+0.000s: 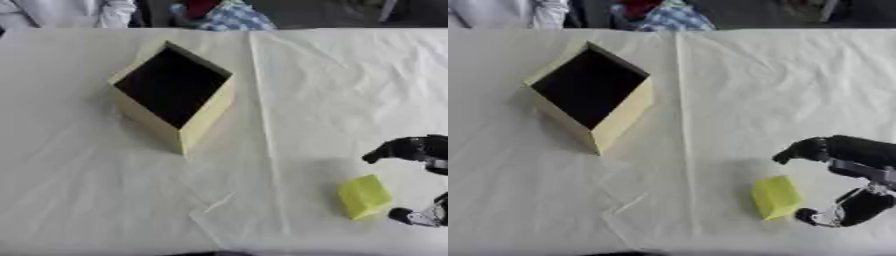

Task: Pick up objects on the table and place them in the box.

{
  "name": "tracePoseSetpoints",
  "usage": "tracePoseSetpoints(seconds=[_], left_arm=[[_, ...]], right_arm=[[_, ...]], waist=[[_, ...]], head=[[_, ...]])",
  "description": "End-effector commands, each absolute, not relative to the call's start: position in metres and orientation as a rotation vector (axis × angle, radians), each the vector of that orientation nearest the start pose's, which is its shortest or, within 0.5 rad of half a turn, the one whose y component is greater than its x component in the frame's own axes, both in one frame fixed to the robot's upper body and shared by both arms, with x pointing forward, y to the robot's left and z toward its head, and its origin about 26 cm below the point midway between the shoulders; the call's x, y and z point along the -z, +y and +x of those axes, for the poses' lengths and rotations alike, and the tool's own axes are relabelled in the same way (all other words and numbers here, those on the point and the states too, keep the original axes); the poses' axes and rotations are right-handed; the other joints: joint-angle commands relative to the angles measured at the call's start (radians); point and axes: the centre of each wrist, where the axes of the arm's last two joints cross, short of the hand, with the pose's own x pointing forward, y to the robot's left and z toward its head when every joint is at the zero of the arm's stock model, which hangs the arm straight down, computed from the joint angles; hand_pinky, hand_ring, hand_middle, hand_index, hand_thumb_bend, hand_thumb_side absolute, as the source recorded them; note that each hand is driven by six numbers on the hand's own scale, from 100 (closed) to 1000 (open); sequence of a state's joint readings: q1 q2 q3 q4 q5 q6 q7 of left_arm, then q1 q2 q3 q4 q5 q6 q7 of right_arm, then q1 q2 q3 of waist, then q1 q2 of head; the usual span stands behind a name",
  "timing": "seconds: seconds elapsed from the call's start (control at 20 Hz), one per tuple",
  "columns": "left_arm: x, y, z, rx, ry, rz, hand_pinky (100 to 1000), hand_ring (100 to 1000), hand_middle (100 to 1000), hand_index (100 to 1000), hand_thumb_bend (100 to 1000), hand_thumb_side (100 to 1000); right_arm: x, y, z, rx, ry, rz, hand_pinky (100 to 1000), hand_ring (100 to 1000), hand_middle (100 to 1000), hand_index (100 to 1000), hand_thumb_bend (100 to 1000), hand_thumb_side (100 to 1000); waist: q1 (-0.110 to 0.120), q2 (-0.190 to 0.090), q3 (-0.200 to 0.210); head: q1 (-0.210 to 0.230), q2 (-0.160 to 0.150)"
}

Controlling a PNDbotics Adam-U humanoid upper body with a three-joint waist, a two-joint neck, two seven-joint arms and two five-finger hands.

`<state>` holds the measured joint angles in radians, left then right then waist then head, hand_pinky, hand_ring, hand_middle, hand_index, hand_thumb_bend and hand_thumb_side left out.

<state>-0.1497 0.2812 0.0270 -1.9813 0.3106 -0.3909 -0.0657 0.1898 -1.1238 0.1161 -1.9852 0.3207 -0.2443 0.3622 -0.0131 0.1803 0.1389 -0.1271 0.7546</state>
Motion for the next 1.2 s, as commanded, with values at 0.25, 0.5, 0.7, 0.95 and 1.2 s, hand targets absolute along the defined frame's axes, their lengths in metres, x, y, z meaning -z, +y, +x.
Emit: tracePoseSetpoints(seconds=[0.25,0.5,0.7,0.95,1.2], left_arm=[[-0.162,0.275,0.285,0.197,-2.522,-0.214,725,848,888,660,100,704],[-0.163,0.275,0.285,0.199,-2.522,-0.217,725,849,889,660,100,704],[-0.163,0.275,0.285,0.201,-2.523,-0.219,725,849,889,660,100,704],[-0.163,0.274,0.285,0.205,-2.523,-0.221,726,851,890,660,100,705],[-0.163,0.274,0.285,0.207,-2.522,-0.224,726,851,890,659,100,704]], right_arm=[[-0.167,-0.371,0.236,-1.766,-1.266,-0.469,868,889,793,929,397,384],[-0.164,-0.368,0.236,-1.769,-1.221,-0.465,869,892,798,928,396,394],[-0.159,-0.366,0.235,-1.763,-1.178,-0.431,866,891,795,926,388,410],[-0.154,-0.363,0.234,-1.76,-1.144,-0.394,864,890,793,923,387,421],[-0.155,-0.361,0.235,-1.745,-1.143,-0.428,844,864,737,884,396,421]], waist=[[0.001,-0.004,0.006],[0.002,-0.001,0.008],[0.003,0.002,0.01],[0.004,0.005,0.011],[0.006,0.004,0.011]], head=[[-0.011,-0.004],[-0.014,-0.006],[-0.019,-0.008],[-0.021,-0.01],[-0.022,-0.014]])
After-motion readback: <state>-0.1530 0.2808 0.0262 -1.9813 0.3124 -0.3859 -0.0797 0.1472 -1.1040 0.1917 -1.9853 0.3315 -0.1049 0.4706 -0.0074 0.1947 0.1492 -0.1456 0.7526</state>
